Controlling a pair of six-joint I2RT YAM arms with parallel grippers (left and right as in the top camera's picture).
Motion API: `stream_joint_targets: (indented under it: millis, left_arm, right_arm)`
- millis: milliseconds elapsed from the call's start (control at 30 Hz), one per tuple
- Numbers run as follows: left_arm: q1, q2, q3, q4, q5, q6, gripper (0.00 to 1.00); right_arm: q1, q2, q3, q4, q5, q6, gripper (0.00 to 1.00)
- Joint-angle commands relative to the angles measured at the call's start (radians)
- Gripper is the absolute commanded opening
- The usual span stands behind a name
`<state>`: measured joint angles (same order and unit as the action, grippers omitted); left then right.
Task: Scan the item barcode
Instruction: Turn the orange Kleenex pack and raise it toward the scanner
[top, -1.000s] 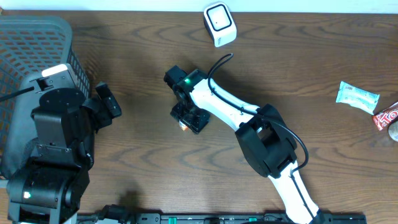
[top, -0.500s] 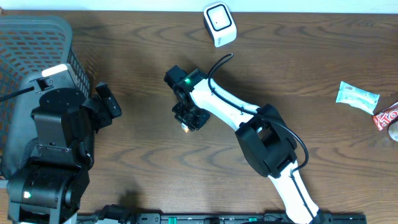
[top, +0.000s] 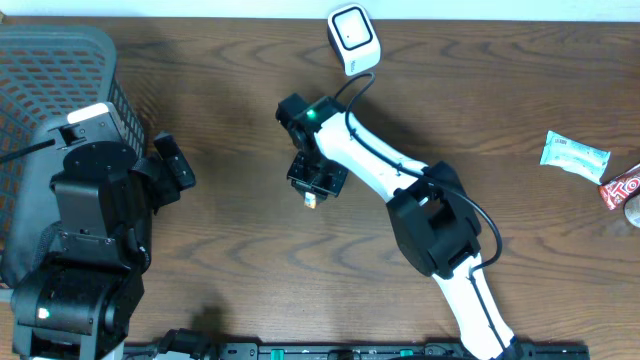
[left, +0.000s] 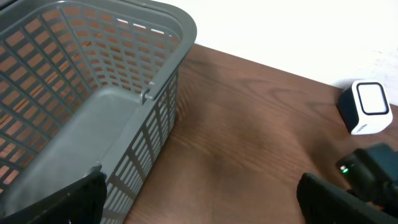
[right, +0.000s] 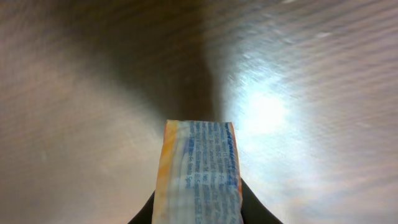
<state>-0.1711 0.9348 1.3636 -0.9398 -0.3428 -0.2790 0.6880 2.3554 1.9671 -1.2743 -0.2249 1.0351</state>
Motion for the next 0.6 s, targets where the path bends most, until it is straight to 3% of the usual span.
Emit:
stream_joint_targets:
  millis: [0,333,567]
  left_arm:
    - [0.005,-0.002,0.006,-0.003,-0.010,0.016,0.98]
    - [0.005,-0.002,0.006,-0.003,-0.010,0.016,0.98]
    - [0.005,-0.002,0.006,-0.003,-0.010,0.016,0.98]
  right_arm:
    - [-0.020,0.006,0.076,-0.051,-0.003,-0.189,0.18]
    - [-0.053,0.006,0.238,-0.359,-0.017,-0.436,0.17]
    - [-0.070,0.006,0.262,-0.425,-0.080,-0.693,0.18]
